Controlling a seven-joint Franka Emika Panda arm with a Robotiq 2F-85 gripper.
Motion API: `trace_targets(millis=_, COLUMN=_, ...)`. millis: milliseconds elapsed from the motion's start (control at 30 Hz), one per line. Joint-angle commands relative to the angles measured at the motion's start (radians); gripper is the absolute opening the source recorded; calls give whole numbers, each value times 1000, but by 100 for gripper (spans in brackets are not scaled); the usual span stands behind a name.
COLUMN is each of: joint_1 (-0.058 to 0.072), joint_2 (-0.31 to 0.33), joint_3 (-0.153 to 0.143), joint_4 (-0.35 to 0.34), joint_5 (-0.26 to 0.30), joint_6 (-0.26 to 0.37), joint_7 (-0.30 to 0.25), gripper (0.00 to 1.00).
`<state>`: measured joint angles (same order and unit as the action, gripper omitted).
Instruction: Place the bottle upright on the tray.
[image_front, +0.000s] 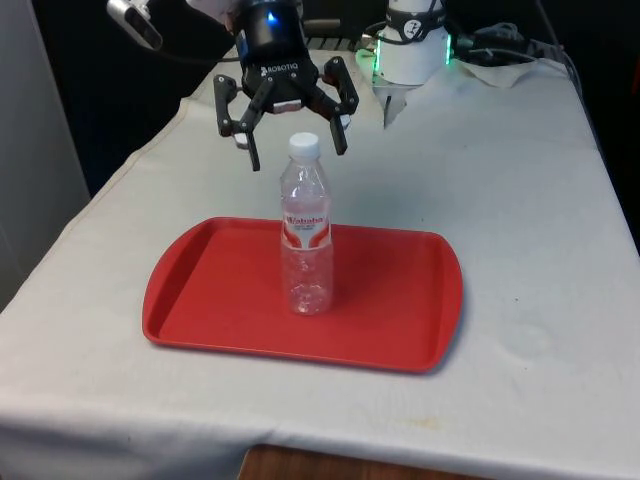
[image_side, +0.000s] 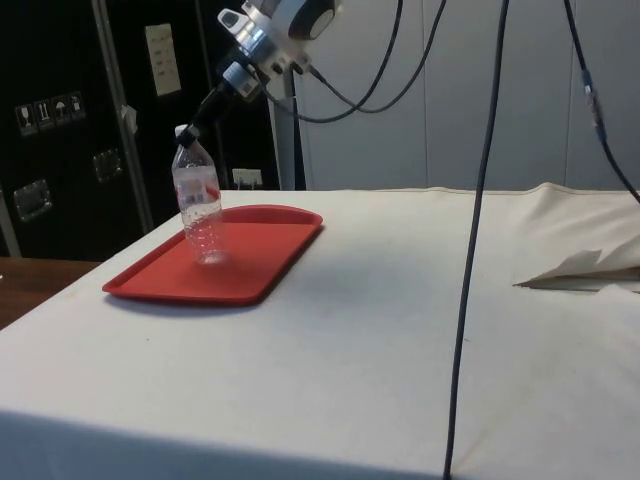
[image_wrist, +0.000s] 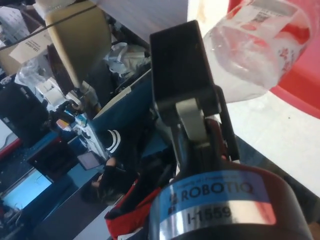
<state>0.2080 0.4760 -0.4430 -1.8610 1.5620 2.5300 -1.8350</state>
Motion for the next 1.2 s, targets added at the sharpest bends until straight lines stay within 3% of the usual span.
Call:
trace_targets(millis=0, joint_1=5, joint_2=-6, joint_3=-5, joint_4=-7, joint_5=-21, joint_6=-1, joint_7=19, gripper=100)
trace_targets(millis=100, joint_1=5, joint_2=-16, joint_3=-5, joint_4=-7, joint_5=-23, joint_6=-1, joint_7=22, gripper=100)
trace_targets(millis=133, joint_1=0, joint_2=-9, joint_3=0, joint_4=0, joint_5=-1, joint_6=0, joint_7=3, gripper=100)
trace_targets(millis=167, joint_1=5, joint_2=-19, joint_3=-5, joint_4=-7, joint_5=-24, joint_6=-1, joint_7=23, gripper=100)
trace_targets(millis=400, joint_1=4, joint_2=-47, joint_3=-4, joint_4=-5, joint_5=-35, joint_6=1, joint_7=36, gripper=100)
trace_targets(millis=433, joint_1=0, joint_2=-42, joint_3=0, joint_4=0, joint_5=-15, joint_6=0, joint_7=19, gripper=100)
trace_targets(millis=667, joint_1=3, joint_2=-68, joint_3=-4, joint_4=1, joint_5=-58, joint_6=-5, joint_7=53, gripper=100)
trace_targets(millis=700, joint_1=0, joint_2=-66, joint_3=0, joint_4=4, joint_5=-37, joint_6=-2, joint_7=36, gripper=100)
trace_targets(millis=733, joint_1=3, joint_2=-70, joint_3=-4, joint_4=2, joint_5=-60, joint_6=-6, joint_7=54, gripper=100)
trace_targets(millis=933, joint_1=2, joint_2=-80, joint_3=-7, joint_4=12, joint_5=-76, joint_6=-26, joint_7=54, gripper=100)
trace_targets(millis=967, joint_1=-1, joint_2=-77, joint_3=-3, joint_4=16, joint_5=-56, joint_6=-24, joint_7=38, gripper=100)
trace_targets(millis=1000, joint_1=2, joint_2=-81, joint_3=-7, joint_4=14, joint_5=-79, joint_6=-29, joint_7=54, gripper=100)
trace_targets(millis=1167, joint_1=2, joint_2=-84, joint_3=-12, joint_4=23, joint_5=-90, joint_6=-48, joint_7=53, gripper=100)
